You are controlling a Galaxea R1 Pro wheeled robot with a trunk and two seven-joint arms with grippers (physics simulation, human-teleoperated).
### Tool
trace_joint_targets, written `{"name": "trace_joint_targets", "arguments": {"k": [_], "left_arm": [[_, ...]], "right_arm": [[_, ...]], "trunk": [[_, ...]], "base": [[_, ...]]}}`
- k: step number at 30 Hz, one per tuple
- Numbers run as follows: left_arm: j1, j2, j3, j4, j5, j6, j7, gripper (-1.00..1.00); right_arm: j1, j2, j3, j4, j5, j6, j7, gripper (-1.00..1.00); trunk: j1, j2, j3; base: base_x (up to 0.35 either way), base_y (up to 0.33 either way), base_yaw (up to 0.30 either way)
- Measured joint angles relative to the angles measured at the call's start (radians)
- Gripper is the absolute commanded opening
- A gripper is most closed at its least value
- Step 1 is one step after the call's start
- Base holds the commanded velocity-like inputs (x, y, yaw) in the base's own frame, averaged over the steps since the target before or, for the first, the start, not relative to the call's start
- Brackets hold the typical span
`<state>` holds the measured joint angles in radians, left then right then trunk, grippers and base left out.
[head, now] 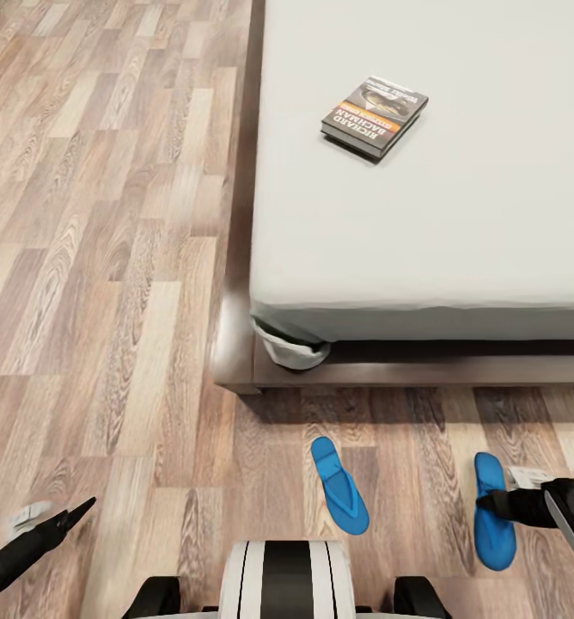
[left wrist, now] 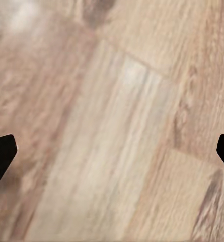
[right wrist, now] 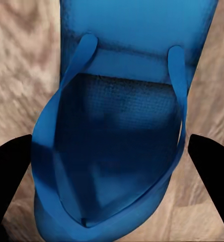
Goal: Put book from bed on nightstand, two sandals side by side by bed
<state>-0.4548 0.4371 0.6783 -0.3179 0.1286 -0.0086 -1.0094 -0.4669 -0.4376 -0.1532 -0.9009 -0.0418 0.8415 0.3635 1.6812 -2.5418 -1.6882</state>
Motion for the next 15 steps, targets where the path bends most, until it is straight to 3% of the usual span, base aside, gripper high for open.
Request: {"name": "trace_joint_targets", "arguments": {"k": [4,15], "left_arm": [[0.0,0.0,0.0,0.0,0.0,0.0,0.001,1.0],[0.0,0.0,0.0,0.0,-0.001,-0.001,0.003,1.0]], "right_arm": [[0.0,0.017,0.0,-0.01,-0.003,0.001,-0.074,-1.0],[0.0,0.021,0.0,-0.013,-0.003,0.001,-0.089,-1.0]], "trunk": [[0.0,0.0,0.0],[0.0,0.0,0.0]], "base": [[0.0,0.283,0.0],[0.0,0.274,0.0]]}}
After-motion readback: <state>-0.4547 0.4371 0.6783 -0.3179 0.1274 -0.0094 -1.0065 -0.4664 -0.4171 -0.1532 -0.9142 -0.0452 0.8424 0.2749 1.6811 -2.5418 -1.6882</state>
